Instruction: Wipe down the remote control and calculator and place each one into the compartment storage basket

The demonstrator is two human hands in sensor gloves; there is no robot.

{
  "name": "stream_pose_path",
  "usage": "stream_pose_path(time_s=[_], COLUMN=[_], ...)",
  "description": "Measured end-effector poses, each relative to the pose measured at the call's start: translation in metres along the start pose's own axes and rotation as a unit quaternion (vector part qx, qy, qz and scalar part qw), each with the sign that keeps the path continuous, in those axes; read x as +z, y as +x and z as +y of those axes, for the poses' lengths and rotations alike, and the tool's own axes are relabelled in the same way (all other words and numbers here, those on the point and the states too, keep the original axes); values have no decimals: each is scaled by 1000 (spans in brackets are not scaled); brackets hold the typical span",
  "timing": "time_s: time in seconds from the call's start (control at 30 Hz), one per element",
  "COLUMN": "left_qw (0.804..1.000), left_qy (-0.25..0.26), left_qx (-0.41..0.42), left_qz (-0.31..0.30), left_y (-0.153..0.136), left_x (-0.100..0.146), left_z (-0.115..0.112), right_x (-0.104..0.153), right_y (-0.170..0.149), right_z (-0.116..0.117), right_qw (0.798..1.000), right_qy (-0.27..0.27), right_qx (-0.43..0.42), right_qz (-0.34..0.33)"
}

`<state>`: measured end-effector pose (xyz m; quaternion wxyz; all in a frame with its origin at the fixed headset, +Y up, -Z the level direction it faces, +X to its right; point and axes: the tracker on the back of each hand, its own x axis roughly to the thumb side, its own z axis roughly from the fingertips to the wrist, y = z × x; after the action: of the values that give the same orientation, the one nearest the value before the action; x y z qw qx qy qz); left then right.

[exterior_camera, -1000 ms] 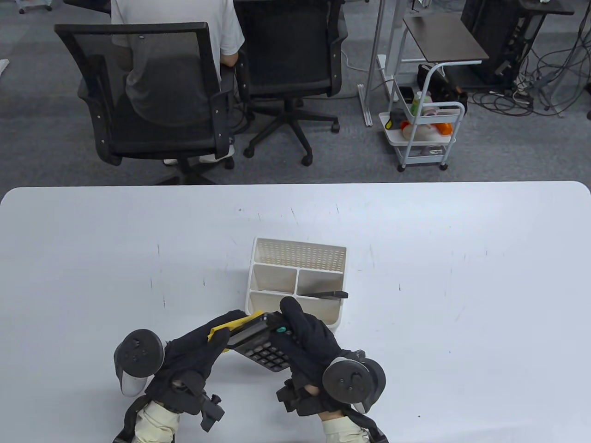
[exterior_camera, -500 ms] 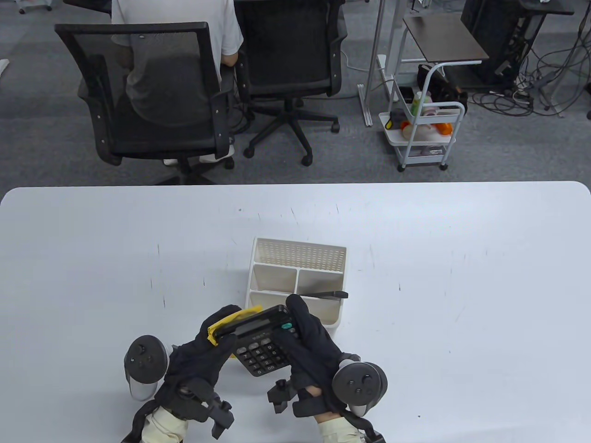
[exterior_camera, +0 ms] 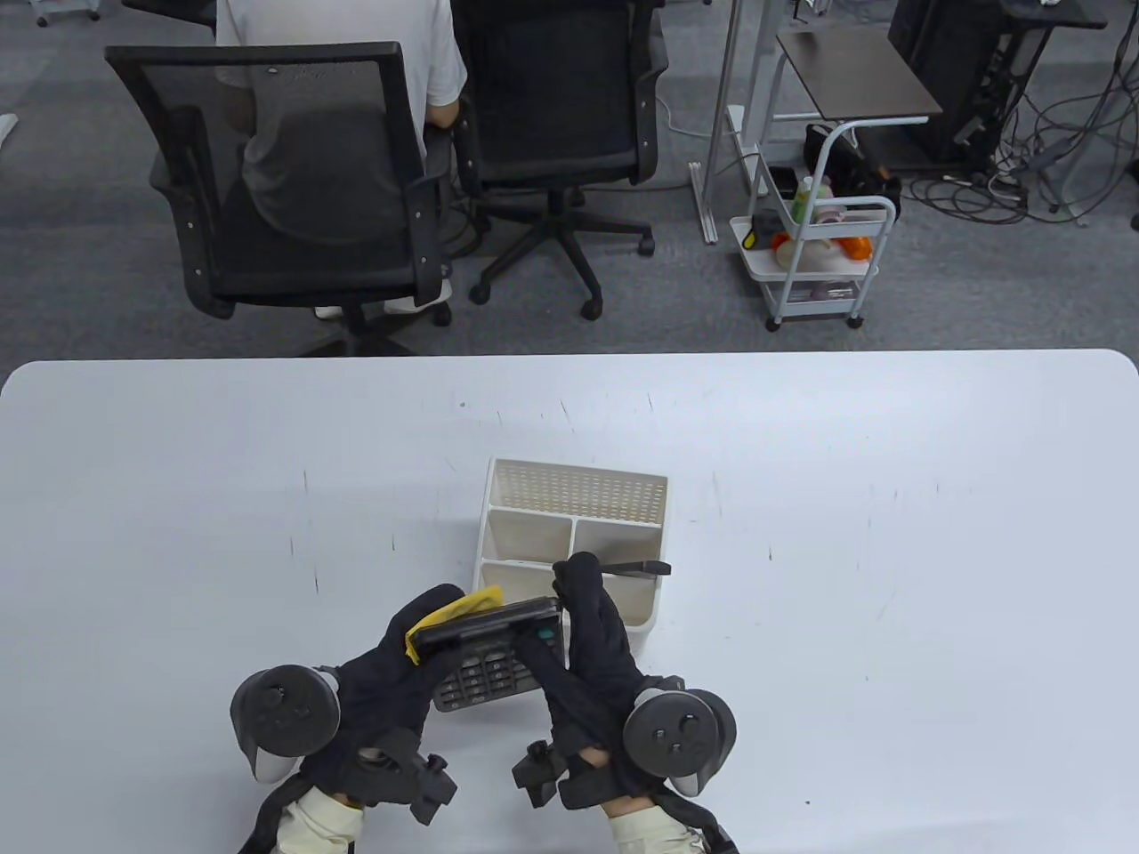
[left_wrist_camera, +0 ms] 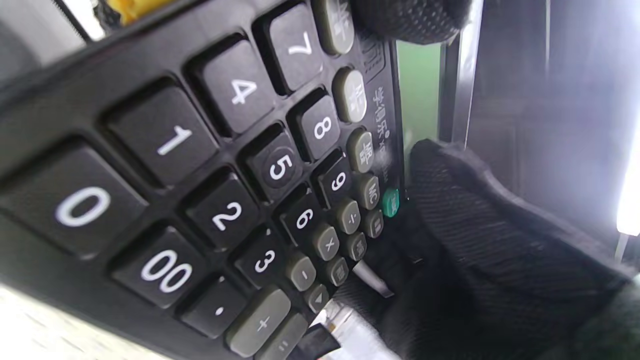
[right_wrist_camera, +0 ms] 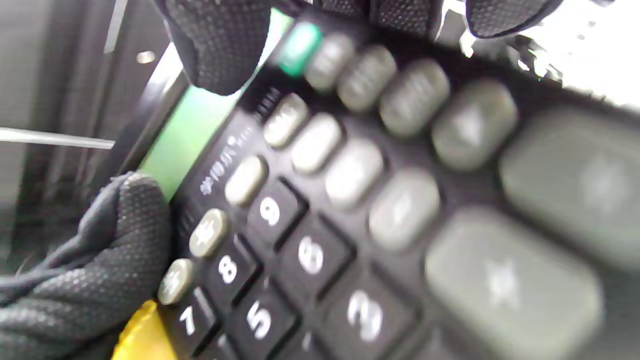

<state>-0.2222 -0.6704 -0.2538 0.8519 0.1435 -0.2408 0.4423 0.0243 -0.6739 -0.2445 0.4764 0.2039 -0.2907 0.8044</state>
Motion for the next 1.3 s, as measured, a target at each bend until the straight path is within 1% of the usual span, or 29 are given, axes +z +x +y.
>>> stream_pose_path(time_s=[0.03,0.1,0.17,0.23,0.37,0.43,0.5,0.57,0.6,0.73,0.77,0.83,1.0,1.07,1.17,1.23,1.3], left_qw=[1000,1000,999,994,984,982,984,988,989,992,993,993,987,988,988,990,994], left_qy=[3,0,-3,-8,-7,-20,-5,5,12,24,23,18,38,42,34,31,6], left_qx=[-24,-28,-53,-103,-168,-178,-171,-146,-138,-96,-76,-62,-108,-111,-128,-123,-97], left_qz=[-6,-7,-13,-29,-51,-53,-52,-48,-55,-81,-87,-96,-112,-101,-80,-70,-44], left_y=[2,4,8,14,20,20,17,16,16,18,20,22,24,22,15,9,4], left_x=[0,1,2,2,3,3,3,3,3,5,6,6,6,6,6,6,4], left_z=[0,0,0,0,-5,-4,-5,-6,-5,1,1,-1,-2,-2,0,1,1], right_x=[0,1,2,5,6,6,6,5,4,2,2,2,2,1,-1,-3,-4], right_y=[6,10,13,17,25,24,24,26,27,19,16,12,11,11,12,12,11], right_z=[0,-1,-1,1,8,8,8,8,6,3,4,5,4,2,-7,-17,-24], right_qw=[998,988,983,977,962,960,957,956,955,962,965,968,970,972,976,981,980], right_qy=[5,10,10,8,27,30,22,12,8,8,12,20,18,10,-14,-35,-46], right_qx=[46,134,155,175,224,238,256,262,271,263,251,245,238,229,213,191,195], right_qz=[-35,-71,-96,-118,-152,-145,-138,-133,-122,-78,-73,-60,-55,-49,-35,-17,-15])
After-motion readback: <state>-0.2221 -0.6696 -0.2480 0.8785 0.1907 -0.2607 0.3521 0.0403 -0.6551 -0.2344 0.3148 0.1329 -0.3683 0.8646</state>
